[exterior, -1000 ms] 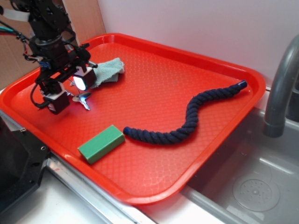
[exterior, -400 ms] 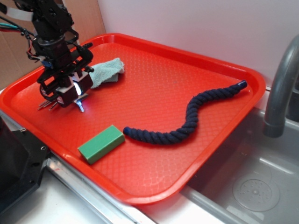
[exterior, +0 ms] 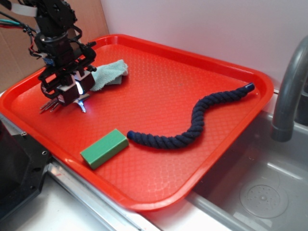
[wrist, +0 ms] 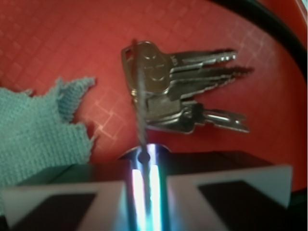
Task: Grab the silver keys.
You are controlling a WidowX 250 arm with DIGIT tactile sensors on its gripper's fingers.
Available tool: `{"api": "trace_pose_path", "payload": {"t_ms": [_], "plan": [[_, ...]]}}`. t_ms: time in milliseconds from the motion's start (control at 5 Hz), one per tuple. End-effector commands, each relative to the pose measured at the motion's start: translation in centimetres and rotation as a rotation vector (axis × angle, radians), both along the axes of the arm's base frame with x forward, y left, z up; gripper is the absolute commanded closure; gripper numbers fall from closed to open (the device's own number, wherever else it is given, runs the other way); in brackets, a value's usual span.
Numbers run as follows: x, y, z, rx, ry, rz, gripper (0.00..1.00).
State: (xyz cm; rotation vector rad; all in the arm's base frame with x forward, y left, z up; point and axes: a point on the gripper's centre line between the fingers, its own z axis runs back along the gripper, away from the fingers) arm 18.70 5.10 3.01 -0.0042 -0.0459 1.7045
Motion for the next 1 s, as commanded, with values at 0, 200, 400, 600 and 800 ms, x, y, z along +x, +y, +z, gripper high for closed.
{"api": "trace_pose_path", "payload": {"t_ms": [0, 200, 400, 600, 800], "plan": [[0.3, -3.3, 8.0, 0.068, -0.163, -0.333, 1.0], [-0.1, -4.3, 12.1, 0.056, -0.213, -0.557, 1.0], [0.0, -5.5, 14.9, 0.061, -0.225, -0.809, 1.0], [0.5, -6.5, 16.6, -0.076, -0.251, -1.044, 1.0], [0.6, -6.6, 16.8, -0.185, -0.25, -1.281, 1.0]]}}
